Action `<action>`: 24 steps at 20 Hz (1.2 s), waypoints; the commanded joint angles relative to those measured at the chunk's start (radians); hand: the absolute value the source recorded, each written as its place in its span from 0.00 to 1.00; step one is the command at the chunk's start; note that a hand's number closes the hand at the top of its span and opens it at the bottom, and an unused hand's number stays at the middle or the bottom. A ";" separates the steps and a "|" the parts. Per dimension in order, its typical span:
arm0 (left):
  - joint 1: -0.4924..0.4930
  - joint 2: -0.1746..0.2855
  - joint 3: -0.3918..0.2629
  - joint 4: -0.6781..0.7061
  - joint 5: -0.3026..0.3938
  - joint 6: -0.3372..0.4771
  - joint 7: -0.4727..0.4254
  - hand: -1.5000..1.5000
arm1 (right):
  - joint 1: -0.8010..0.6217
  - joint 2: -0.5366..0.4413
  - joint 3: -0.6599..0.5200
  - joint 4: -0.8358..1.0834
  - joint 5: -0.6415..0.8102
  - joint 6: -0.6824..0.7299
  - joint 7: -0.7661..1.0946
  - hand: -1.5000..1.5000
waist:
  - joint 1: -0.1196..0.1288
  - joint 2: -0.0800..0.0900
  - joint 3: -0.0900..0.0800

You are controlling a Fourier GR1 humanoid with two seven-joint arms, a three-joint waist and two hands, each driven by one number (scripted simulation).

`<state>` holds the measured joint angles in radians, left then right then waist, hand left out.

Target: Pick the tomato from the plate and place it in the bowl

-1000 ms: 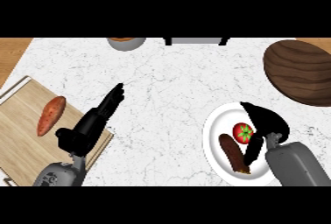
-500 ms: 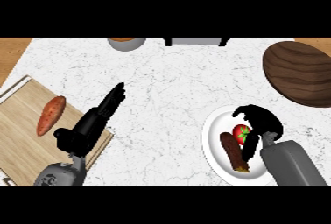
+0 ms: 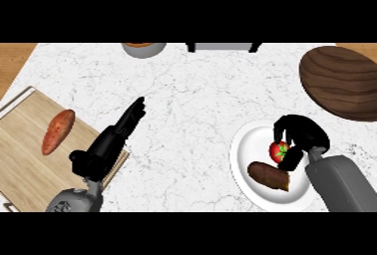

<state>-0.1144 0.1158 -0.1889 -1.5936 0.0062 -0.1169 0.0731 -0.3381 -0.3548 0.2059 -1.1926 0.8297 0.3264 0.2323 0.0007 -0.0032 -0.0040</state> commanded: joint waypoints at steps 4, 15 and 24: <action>-0.025 0.005 0.017 0.006 0.008 -0.003 0.013 0.50 | 0.051 -0.250 0.202 -0.128 0.042 0.042 -0.572 1.00 | -0.006 0.001 0.006; 0.017 -0.019 -0.009 0.009 -0.032 0.015 -0.009 0.50 | 0.150 -0.379 -0.130 -0.162 -0.115 -0.327 -0.838 1.00 | -0.023 -0.003 0.004; 0.021 -0.003 0.013 -0.031 -0.005 -0.015 0.006 0.50 | 0.051 -0.345 -0.363 -0.170 -0.471 -0.086 -0.767 1.00 | -0.001 0.001 0.004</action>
<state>-0.1064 0.1154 -0.1691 -1.6041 0.0057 -0.1285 0.0777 -0.2419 -0.6981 -0.0752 -1.3693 0.4632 0.1591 -0.5818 -0.0110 -0.0043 -0.0001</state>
